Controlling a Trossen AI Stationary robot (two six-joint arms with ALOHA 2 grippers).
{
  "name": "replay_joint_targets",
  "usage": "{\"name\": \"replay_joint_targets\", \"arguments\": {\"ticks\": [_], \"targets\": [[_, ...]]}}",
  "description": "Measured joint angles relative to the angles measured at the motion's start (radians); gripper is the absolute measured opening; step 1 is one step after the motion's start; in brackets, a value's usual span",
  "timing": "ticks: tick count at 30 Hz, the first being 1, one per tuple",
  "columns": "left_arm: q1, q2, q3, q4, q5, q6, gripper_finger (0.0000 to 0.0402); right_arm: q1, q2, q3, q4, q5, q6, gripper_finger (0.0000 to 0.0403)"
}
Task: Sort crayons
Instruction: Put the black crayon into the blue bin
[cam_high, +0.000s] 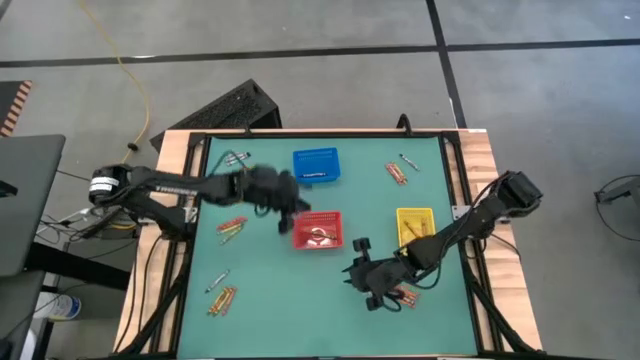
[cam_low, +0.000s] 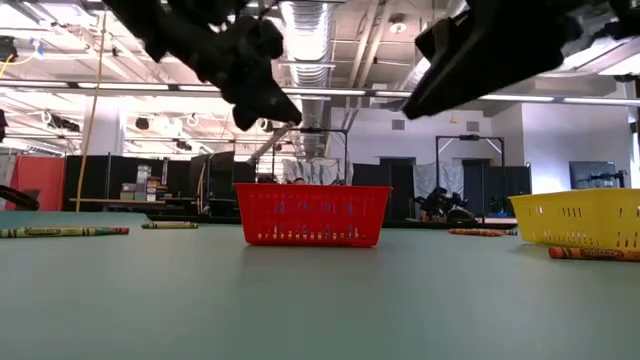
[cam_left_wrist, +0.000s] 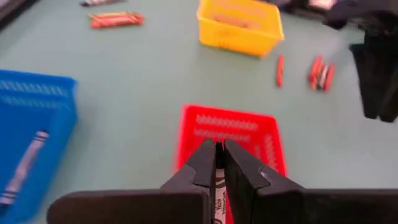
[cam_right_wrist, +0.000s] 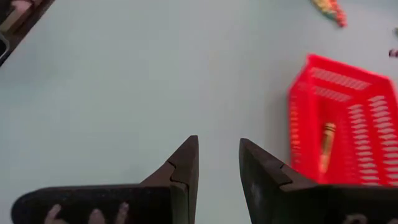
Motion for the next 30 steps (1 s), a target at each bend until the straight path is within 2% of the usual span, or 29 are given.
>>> {"name": "replay_joint_targets", "arguments": {"ticks": [5,9,12,17,21,25,30], "targets": [[0.232,0.02,0.053,0.039,0.149,0.078,0.0006,-0.027,-0.083,-0.004,-0.104,0.003,-0.008,0.0109],[0.347,0.124,0.214,-0.046,0.222,0.142,0.0005,-0.047,-0.18,-0.08,-0.128,0.003,0.009,0.0109],[0.379,0.244,0.373,-0.202,0.248,0.221,0.0005,-0.06,-0.279,-0.184,-0.088,0.01,0.061,0.0109],[0.393,0.441,0.629,-0.525,0.163,0.347,0.0006,-0.062,-0.426,-0.403,0.128,0.05,0.158,0.0109],[0.394,0.558,0.771,-0.692,0.072,0.424,0.0006,-0.065,-0.488,-0.533,0.29,0.059,0.177,0.0109],[0.392,0.628,0.849,-0.743,0.044,0.468,0.0006,-0.097,-0.511,-0.583,0.317,0.093,0.176,0.0109],[0.391,0.658,0.884,-0.752,0.044,0.452,0.0006,-0.162,-0.511,-0.597,0.299,0.087,0.173,0.0109]]}}
